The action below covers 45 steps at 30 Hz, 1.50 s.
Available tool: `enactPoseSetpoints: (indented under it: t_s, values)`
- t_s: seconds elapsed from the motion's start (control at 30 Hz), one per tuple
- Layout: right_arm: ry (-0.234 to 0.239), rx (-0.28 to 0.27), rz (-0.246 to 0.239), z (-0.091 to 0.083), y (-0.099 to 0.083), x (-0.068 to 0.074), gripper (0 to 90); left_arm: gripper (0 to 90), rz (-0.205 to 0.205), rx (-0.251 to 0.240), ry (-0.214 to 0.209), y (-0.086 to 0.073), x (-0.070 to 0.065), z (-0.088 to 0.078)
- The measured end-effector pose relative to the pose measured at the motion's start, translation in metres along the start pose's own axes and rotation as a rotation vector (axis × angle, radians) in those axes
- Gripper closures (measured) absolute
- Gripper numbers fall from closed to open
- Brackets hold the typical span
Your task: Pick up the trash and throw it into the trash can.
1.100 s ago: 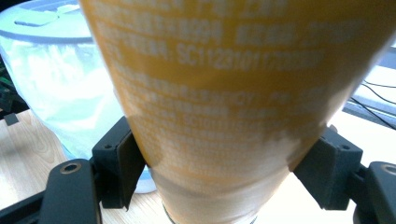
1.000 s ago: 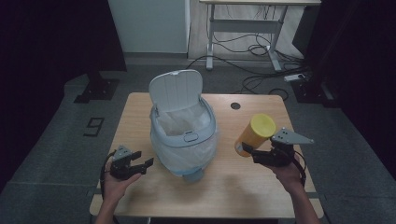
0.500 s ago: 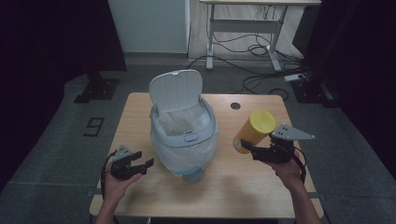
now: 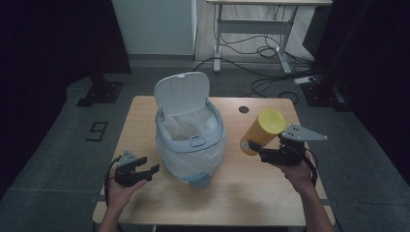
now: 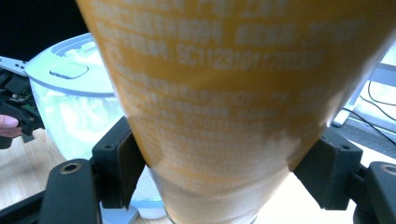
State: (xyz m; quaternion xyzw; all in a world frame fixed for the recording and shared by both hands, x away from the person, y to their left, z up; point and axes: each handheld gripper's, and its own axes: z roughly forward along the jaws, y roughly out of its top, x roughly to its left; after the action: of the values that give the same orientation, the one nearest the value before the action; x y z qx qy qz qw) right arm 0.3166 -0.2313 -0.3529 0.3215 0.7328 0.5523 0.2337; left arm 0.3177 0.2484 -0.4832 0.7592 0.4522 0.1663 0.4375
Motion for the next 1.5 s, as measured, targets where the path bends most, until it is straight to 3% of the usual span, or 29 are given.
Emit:
enactPoseSetpoints:
  t_s: [0.8, 1.5]
  values:
    - [0.012, -0.012, -0.016, 0.002, 0.025, 0.002, 24.3, 34.6, 0.0, 0.002, -0.004, 0.0, -0.001, 0.001]
    - [0.035, -0.012, -0.044, 0.012, 0.052, 0.013, 24.3, 34.6, -0.007, 0.001, -0.006, -0.001, 0.001, 0.001]
